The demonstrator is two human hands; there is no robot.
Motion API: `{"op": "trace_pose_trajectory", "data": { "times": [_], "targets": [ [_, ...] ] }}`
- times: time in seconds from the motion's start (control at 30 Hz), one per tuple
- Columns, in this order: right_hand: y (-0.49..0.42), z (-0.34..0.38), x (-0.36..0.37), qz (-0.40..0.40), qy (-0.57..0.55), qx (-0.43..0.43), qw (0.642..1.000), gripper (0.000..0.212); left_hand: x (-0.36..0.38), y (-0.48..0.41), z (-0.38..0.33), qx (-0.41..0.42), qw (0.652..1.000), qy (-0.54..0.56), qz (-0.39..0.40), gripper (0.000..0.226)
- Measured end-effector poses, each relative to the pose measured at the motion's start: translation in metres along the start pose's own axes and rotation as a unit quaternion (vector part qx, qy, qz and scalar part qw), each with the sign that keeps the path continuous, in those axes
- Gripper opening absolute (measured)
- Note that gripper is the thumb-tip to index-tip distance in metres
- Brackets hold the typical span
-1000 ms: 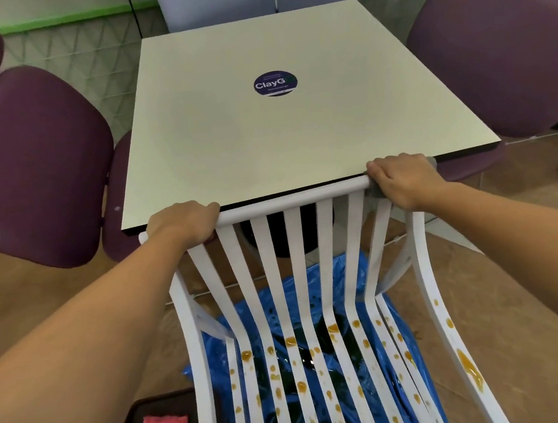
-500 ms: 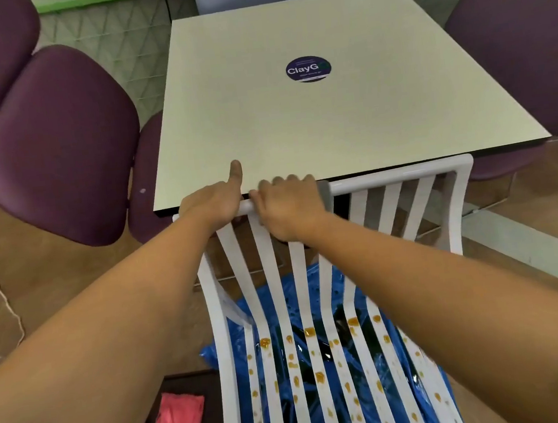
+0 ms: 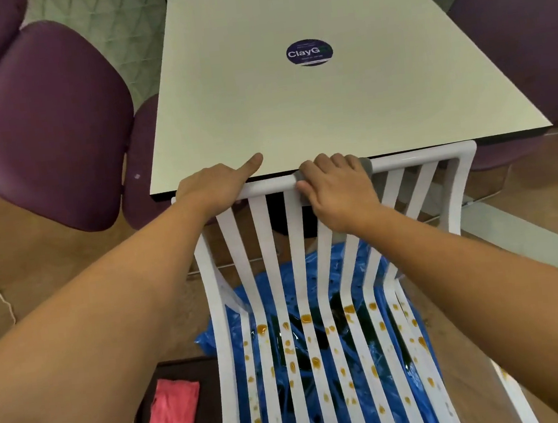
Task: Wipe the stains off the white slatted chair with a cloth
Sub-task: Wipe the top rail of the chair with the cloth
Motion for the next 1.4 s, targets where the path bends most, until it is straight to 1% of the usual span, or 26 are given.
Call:
{"op": "trace_pose_trajectory", "data": {
  "times": [0.07, 0.1, 0.23, 0.33, 0.47, 0.6, 0.83, 1.0, 1.17, 1.27, 1.33, 1.4],
  "targets": [
    [0.007, -0.031, -0.003, 0.015, 0.014, 0.011, 1.0, 0.037, 0.001, 0.001, -0.002, 0.033, 0.999, 0.0, 0.001, 0.088],
    [0.009, -0.047, -0.006, 0.025, 0.019, 0.02, 0.999, 0.038, 0.0, 0.003, -0.002, 0.055, 0.998, -0.002, -0.011, 0.086],
    [0.021, -0.104, -0.016, 0.052, 0.031, 0.069, 0.996, 0.049, -0.004, 0.019, -0.001, 0.156, 0.979, -0.048, -0.12, 0.073],
    [0.026, -0.121, -0.019, 0.059, 0.018, 0.084, 0.995, 0.052, -0.002, 0.021, -0.003, 0.176, 0.972, -0.056, -0.145, 0.069],
    [0.022, -0.119, -0.013, 0.075, 0.019, 0.092, 0.993, 0.045, -0.003, 0.019, -0.003, 0.177, 0.97, -0.066, -0.152, 0.07],
    [0.021, -0.126, -0.011, 0.075, 0.021, 0.088, 0.993, 0.034, -0.005, 0.019, -0.013, 0.189, 0.967, -0.066, -0.16, 0.071],
    [0.026, -0.133, -0.016, 0.08, 0.025, 0.1, 0.991, 0.037, -0.004, 0.014, -0.02, 0.189, 0.968, -0.057, -0.155, 0.075],
    [0.025, -0.134, -0.019, 0.079, 0.003, 0.085, 0.993, 0.035, -0.002, 0.014, -0.015, 0.161, 0.972, -0.059, -0.158, 0.074],
    [0.04, -0.176, -0.03, 0.062, 0.009, 0.111, 0.992, 0.035, -0.003, 0.016, -0.015, 0.141, 0.977, -0.073, -0.145, 0.077],
    [0.044, -0.191, -0.034, 0.068, 0.023, 0.121, 0.99, 0.037, -0.001, 0.018, -0.018, 0.139, 0.976, -0.07, -0.151, 0.079],
    [0.041, -0.19, -0.034, 0.065, 0.034, 0.113, 0.991, 0.038, 0.0, 0.019, -0.024, 0.139, 0.976, -0.062, -0.153, 0.076],
    [0.041, -0.189, -0.031, 0.078, 0.037, 0.115, 0.99, 0.037, 0.005, 0.021, -0.036, 0.151, 0.975, -0.066, -0.147, 0.066]
  ]
}}
Point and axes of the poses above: each hand's wrist, its own y-axis away from the middle knuckle, its own x-axis out of the palm, z = x × y, the point moved 7 cm from there along -y, towards the middle knuckle, and after that the axes turned 15 degrees about -z, right-handed, at the moved point
